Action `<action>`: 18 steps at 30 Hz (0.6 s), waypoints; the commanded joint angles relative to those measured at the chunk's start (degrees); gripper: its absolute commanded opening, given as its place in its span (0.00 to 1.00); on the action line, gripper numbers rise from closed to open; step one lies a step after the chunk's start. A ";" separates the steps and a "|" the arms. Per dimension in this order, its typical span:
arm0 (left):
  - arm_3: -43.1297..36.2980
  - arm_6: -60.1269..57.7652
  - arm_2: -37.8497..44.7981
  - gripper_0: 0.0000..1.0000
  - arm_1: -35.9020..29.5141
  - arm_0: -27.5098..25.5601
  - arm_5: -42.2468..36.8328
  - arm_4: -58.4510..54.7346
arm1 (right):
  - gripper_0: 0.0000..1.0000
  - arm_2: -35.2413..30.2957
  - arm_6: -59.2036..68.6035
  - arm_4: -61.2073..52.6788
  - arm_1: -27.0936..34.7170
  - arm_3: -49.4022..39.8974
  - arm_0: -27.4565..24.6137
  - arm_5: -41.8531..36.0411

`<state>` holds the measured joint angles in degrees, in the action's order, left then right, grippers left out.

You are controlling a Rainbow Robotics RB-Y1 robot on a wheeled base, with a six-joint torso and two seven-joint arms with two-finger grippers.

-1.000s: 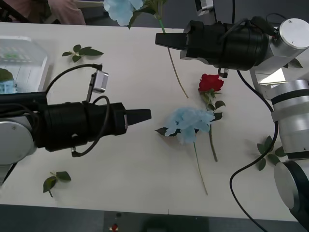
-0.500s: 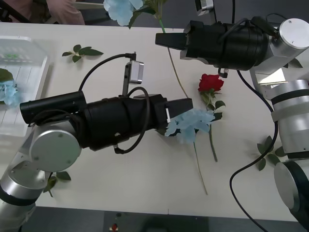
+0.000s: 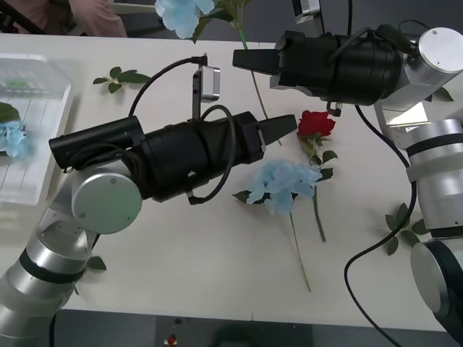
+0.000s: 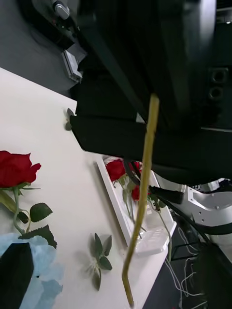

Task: Put the red flowers into the right box and the blue flowers into the left box

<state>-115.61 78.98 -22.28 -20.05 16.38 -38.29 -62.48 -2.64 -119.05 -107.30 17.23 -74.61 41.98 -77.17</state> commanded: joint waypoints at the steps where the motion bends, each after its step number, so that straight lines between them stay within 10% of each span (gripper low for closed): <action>1: 0.03 -2.34 0.49 0.20 0.28 2.08 1.11 0.43 | 0.00 0.01 -1.54 -0.46 -0.09 -1.94 2.67 0.09; 2: 0.12 -2.52 0.49 0.00 0.28 2.08 1.11 0.43 | 0.00 0.01 -1.54 -0.46 -0.09 -1.94 2.67 0.09; 18: 0.12 -2.34 0.49 0.00 0.28 2.08 1.64 1.66 | 0.00 0.01 -1.54 -0.46 -0.09 -1.94 2.67 0.09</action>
<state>-114.43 78.38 -22.28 -20.05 17.55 -37.16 -61.61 -2.64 -119.05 -107.30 17.23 -74.61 41.98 -77.17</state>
